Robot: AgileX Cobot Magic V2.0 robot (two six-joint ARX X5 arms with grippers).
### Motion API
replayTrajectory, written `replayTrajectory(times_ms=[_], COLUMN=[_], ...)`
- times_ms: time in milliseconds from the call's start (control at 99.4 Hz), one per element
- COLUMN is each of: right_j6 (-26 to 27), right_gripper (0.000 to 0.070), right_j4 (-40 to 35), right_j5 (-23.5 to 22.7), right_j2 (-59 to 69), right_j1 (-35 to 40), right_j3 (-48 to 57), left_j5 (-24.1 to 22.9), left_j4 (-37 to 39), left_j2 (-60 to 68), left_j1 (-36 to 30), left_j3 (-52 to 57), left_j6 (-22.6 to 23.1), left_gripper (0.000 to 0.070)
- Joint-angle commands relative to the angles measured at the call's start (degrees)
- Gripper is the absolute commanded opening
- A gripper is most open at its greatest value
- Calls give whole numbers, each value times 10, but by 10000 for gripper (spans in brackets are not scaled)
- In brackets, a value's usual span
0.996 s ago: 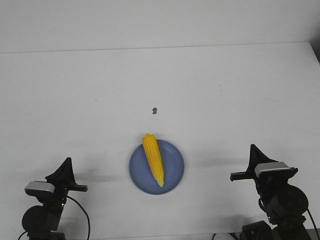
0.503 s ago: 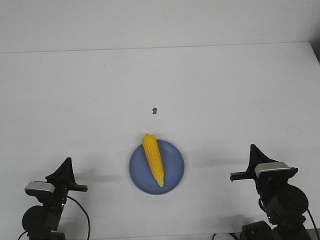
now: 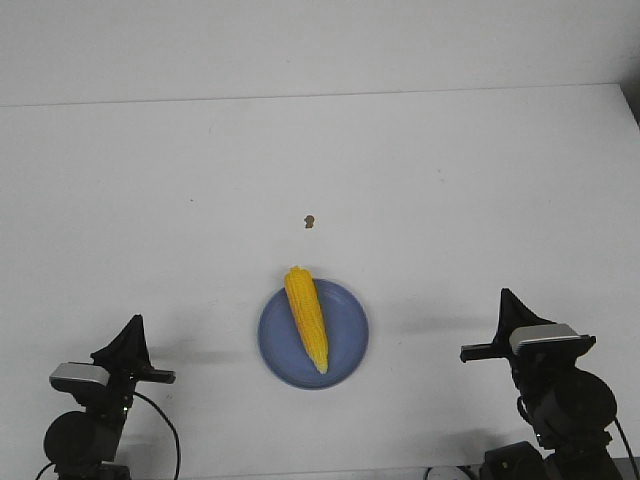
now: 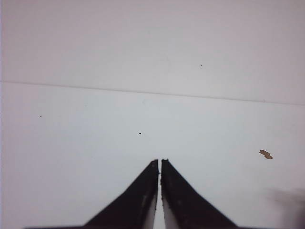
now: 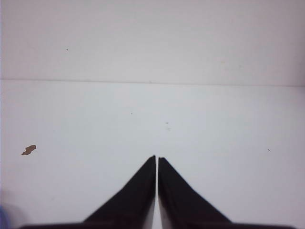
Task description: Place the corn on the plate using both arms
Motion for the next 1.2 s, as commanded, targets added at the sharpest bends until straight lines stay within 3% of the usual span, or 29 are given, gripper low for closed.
replayTrajectory(times_ms=[0,473,745,1187], right_j6=[-4,-17,-25,-16], right_gripper=[13,12,13,13], right_j4=[7,28,124,230], right_j5=[0,19,12,-18], right_j2=[1,-28,-155,-152], right_j1=[1,-1,-36,-89], right_j3=[2,-14,-134,-236], left_j5=[0,0,0,0], left_j4=[6,6,6,9], left_j2=[-1,-1,-1,0], left_j1=[0,0,0,0], left_j3=[-11,-11,-11,-11], left_j6=[-2,-2,-2,-2], left_gripper=[12,12,12,12])
